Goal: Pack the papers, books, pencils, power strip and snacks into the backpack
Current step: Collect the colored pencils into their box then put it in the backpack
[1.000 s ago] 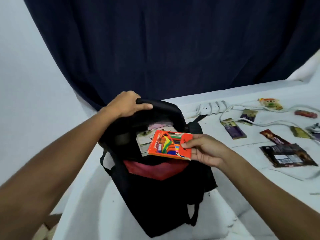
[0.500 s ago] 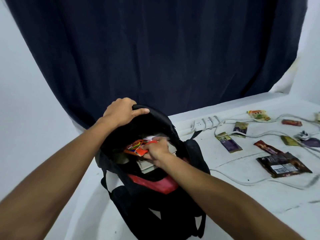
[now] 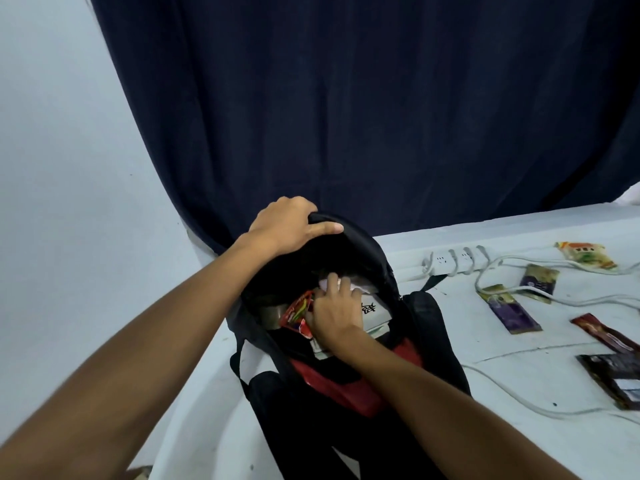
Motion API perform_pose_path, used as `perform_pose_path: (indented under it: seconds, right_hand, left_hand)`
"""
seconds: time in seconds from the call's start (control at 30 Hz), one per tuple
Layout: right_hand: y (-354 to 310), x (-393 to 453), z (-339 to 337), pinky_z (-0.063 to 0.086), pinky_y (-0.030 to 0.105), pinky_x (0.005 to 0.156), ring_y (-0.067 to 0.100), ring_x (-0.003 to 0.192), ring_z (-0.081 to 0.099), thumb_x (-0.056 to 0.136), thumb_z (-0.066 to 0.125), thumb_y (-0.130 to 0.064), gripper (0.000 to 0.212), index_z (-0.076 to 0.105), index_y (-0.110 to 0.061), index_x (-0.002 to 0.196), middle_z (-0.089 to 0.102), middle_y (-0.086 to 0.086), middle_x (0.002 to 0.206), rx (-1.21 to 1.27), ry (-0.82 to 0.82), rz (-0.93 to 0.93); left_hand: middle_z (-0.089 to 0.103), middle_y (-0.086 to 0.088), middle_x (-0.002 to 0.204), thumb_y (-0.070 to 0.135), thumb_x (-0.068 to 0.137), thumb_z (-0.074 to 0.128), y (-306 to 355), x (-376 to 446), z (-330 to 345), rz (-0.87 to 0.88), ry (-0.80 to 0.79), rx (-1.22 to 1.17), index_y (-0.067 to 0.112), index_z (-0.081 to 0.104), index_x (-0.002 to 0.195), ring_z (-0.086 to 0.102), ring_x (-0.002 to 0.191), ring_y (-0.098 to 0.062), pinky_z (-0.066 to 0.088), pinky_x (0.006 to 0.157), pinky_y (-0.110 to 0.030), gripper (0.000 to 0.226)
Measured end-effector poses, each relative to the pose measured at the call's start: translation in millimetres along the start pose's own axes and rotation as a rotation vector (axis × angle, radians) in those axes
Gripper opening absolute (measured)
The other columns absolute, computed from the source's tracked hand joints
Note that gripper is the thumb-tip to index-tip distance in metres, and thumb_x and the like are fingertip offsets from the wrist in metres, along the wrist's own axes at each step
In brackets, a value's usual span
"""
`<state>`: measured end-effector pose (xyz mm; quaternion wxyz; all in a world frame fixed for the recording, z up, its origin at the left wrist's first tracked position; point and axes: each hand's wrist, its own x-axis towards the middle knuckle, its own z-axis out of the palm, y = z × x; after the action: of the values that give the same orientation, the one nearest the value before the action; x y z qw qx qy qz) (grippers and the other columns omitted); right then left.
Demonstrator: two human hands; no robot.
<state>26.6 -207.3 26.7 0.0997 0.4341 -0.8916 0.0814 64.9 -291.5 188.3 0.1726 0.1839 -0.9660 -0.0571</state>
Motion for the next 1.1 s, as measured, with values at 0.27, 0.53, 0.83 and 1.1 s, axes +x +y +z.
perform_pose_path:
  seconds: [0.27, 0.53, 0.83, 1.1]
  right_hand:
    - [7.2, -27.9, 2.0, 0.038, 0.043, 0.091, 0.037, 0.113, 0.049, 0.096, 0.029, -0.061, 0.069, 0.062, -0.003, 0.115, 0.057, 0.026, 0.121, -0.056, -0.077, -0.203]
    - [-6.9, -20.1, -10.2, 0.032, 0.047, 0.100, 0.038, 0.121, 0.039, 0.097, 0.032, -0.048, 0.059, 0.055, -0.003, 0.128, 0.043, 0.024, 0.136, -0.093, -0.190, -0.140]
    - [-16.8, -7.6, -8.1, 0.040, 0.044, 0.098, 0.037, 0.123, 0.042, 0.088, 0.046, -0.065, 0.072, 0.055, -0.005, 0.127, 0.047, 0.022, 0.134, 0.017, -0.267, -0.121]
    - [-6.6, -17.7, -18.2, 0.048, 0.036, 0.078, 0.035, 0.102, 0.064, 0.101, 0.039, -0.036, 0.038, 0.057, -0.007, 0.117, 0.067, 0.017, 0.110, 0.118, -0.065, -0.147]
  left_hand:
    - [0.060, 0.002, 0.069, 0.077, 0.074, 0.054, 0.6, -0.2, 5.6, 0.016, -0.002, -0.006, 0.018, 0.058, 0.069, 0.060, 0.068, -0.018, 0.048, 0.063, -0.035, 0.059]
    - [0.059, 0.001, 0.067, 0.077, 0.073, 0.054, 0.1, 2.5, 4.0, 0.006, -0.010, -0.013, 0.018, 0.055, 0.065, 0.059, 0.066, -0.018, 0.045, 0.060, -0.033, 0.060]
    - [0.058, 0.003, 0.063, 0.075, 0.073, 0.057, -11.5, -0.5, 0.3, 0.009, -0.014, -0.019, 0.022, 0.052, 0.061, 0.057, 0.062, -0.015, 0.040, 0.057, -0.031, 0.055]
    - [0.054, 0.005, 0.062, 0.075, 0.073, 0.058, -7.5, -0.5, 2.1, 0.025, -0.029, -0.029, 0.024, 0.049, 0.059, 0.056, 0.062, -0.015, 0.039, 0.058, -0.032, 0.054]
